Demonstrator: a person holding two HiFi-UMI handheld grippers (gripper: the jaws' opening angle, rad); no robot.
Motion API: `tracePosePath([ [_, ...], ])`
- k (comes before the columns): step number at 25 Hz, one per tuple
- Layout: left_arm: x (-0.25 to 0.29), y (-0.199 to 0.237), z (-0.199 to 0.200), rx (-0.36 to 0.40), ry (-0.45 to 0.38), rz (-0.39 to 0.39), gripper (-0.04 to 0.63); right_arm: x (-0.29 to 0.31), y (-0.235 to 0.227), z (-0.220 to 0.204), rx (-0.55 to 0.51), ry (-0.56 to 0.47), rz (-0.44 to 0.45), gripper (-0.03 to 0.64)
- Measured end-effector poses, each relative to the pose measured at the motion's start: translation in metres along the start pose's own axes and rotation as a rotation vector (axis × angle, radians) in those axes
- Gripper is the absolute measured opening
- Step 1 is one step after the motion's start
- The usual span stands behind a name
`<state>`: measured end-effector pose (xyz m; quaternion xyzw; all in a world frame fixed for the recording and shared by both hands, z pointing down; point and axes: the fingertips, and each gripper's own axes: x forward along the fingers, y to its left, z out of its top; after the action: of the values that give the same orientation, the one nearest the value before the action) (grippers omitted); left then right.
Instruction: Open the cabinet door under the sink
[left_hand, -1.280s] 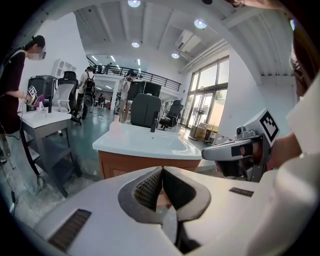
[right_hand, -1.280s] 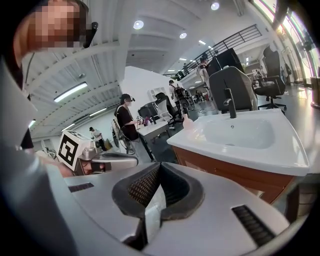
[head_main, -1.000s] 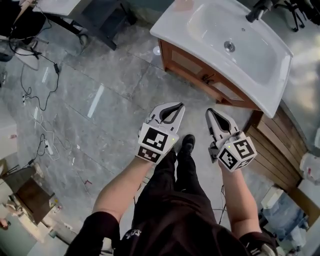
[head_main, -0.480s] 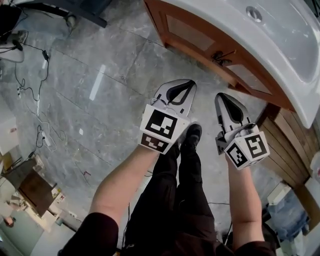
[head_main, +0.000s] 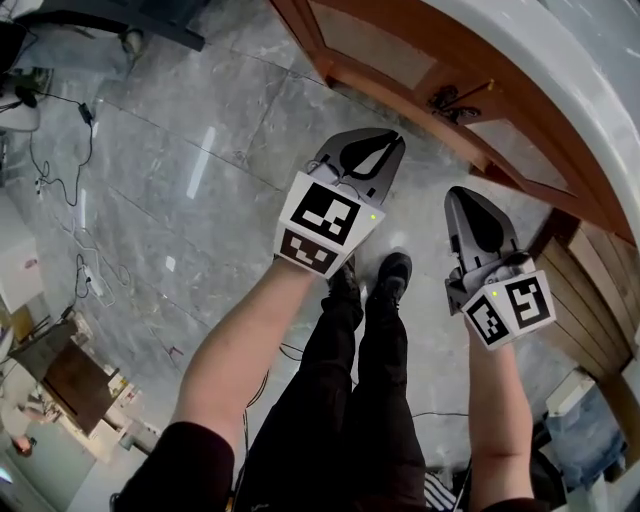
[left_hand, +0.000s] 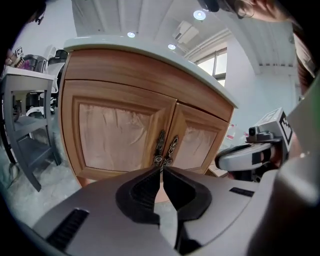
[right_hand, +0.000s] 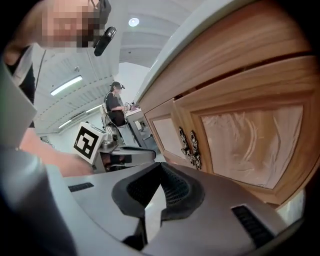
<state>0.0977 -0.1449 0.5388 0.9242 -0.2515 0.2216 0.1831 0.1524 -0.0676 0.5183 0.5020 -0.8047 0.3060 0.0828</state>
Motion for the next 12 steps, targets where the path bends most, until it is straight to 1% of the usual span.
tracePosePath([
  [3, 0.017, 0.001, 0.000, 0.019, -0.013, 0.008, 0.020, -0.005, 0.000, -0.016, 0.030, 0.019, 0.005, 0.014],
  [5, 0.029, -0.003, 0.005, 0.033, -0.022, -0.002, 0.026, -0.012, -0.001, -0.026, 0.058, 0.032, 0.002, 0.014],
  [7, 0.041, -0.006, 0.008, 0.040, -0.019, -0.014, 0.038, -0.016, 0.000, -0.033, 0.077, 0.042, 0.002, 0.014],
  [9, 0.052, -0.002, 0.007, 0.043, -0.007, -0.008, 0.043, -0.018, 0.002, -0.039, 0.083, 0.052, 0.009, 0.014],
  [11, 0.061, 0.003, 0.006, 0.048, 0.006, 0.012, 0.066, -0.020, 0.001, -0.042, 0.087, 0.058, 0.015, 0.014],
  [12, 0.065, 0.005, 0.007, 0.052, 0.011, 0.021, 0.098, -0.022, -0.001, -0.042, 0.089, 0.058, 0.014, 0.014],
])
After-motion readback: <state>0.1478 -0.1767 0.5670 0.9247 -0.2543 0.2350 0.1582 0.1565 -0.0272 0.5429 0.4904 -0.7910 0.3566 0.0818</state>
